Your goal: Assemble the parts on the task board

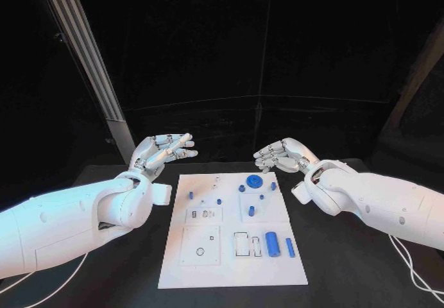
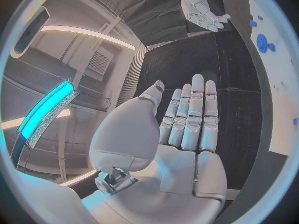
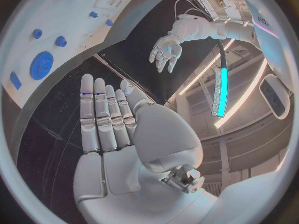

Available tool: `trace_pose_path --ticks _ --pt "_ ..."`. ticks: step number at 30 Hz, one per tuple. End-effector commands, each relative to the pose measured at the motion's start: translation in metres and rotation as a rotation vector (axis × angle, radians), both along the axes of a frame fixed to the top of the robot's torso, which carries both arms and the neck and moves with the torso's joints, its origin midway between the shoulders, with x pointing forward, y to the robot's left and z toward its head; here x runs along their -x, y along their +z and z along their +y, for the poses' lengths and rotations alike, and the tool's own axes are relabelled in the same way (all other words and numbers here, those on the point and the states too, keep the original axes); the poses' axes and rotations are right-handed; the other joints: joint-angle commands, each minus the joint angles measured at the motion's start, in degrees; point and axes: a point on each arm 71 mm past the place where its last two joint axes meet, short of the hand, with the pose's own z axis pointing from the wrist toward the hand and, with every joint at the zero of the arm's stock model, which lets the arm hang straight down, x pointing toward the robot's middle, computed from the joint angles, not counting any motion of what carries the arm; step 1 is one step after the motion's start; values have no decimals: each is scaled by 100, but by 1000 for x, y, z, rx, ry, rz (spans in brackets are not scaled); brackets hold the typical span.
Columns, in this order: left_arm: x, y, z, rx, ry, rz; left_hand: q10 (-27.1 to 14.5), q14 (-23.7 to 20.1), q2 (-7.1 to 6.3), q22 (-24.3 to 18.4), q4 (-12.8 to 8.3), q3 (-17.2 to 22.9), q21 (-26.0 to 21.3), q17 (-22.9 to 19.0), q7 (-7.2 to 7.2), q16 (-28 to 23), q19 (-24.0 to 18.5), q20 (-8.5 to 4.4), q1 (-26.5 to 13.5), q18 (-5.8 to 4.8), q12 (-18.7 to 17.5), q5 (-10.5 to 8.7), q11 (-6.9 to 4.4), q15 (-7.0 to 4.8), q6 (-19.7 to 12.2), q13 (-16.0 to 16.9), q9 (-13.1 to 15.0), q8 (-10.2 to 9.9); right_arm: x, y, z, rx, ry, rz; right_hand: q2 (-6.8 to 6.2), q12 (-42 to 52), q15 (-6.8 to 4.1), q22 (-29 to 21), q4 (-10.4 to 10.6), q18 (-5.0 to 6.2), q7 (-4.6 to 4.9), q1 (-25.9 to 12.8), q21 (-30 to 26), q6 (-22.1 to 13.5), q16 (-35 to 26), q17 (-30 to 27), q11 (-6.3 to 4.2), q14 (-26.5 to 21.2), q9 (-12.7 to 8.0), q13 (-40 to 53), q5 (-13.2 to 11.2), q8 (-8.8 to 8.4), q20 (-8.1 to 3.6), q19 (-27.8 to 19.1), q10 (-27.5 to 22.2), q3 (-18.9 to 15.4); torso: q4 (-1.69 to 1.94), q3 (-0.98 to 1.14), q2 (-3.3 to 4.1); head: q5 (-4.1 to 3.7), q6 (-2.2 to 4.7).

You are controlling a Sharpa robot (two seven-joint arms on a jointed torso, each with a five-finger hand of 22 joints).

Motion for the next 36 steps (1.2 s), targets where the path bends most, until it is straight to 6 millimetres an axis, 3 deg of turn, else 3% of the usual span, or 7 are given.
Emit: trace_pose_path --ticks 1,3,5,6,15,25,36 --pt "9 5 -9 23 -72 -21 94 101 32 -17 -30 -1 31 63 -1 16 98 -15 43 90 -57 8 -30 -14 72 5 -9 -46 0 3 6 233 54 -88 -144 -95 -380 746 -12 79 -233 -74 1324 526 336 61 -301 1407 -14 34 78 -96 -325 572 846 234 27 -11 171 -44 28" --pt "15 7 -13 32 -88 -16 130 129 8 -28 -79 26 26 101 -10 0 136 -30 100 88 -95 9 -41 -26 92 -1 -12 -69 -1 5 9 313 55 -121 -253 -56 -480 1154 -20 45 -305 -89 1739 648 597 154 -401 1808 -6 77 238 -102 -405 731 1083 277 40 -16 240 -83 53" --pt "20 8 -16 42 -106 -11 143 129 -10 -40 -112 45 16 123 -9 -21 149 -34 133 86 -129 9 -42 -26 98 -7 -14 -89 -1 6 12 390 53 -153 -329 -102 -551 1785 14 -32 -381 -143 2265 718 1349 564 -403 1982 -10 92 282 -144 -504 936 1163 323 46 -20 295 -111 77" --pt "22 8 -18 48 -113 -8 146 124 -19 -47 -131 56 9 134 -7 -36 152 -34 149 84 -149 9 -40 -25 99 -11 -16 -101 -1 7 14 427 50 -169 -349 -137 -585 2073 13 -89 -350 -165 2508 741 1658 768 -439 1958 -12 102 268 -182 -507 998 1197 377 50 -25 332 -123 94" --pt "34 10 -29 93 -155 25 138 72 -38 -81 -169 88 -36 165 17 -114 137 -21 160 78 -237 8 -15 -2 91 -27 -19 -155 -2 10 32 694 34 -304 -555 -379 -523 3495 8 -283 -311 -363 3560 713 2421 1384 -349 1878 -17 42 39 -385 -456 1433 774 557 103 -32 546 -209 160" --pt "36 10 -31 107 -174 30 132 55 -34 -93 -176 100 -52 174 25 -141 130 -14 157 77 -266 9 -7 7 84 -31 -20 -175 -1 16 46 822 34 -415 -712 -341 -490 4260 17 -384 -345 -431 4107 578 2928 1770 -319 1731 -18 34 37 -413 -409 1689 375 733 155 -37 640 -242 176" --pt "34 9 -28 112 -170 46 124 45 -34 -102 -184 109 -64 182 32 -162 125 -9 156 77 -290 9 0 13 77 -34 -21 -190 -5 12 52 871 70 -400 -778 -338 -475 4427 52 -404 -362 -493 4234 414 3129 1911 -320 1660 -26 22 6 -429 -394 1728 220 797 215 -40 694 -280 177"
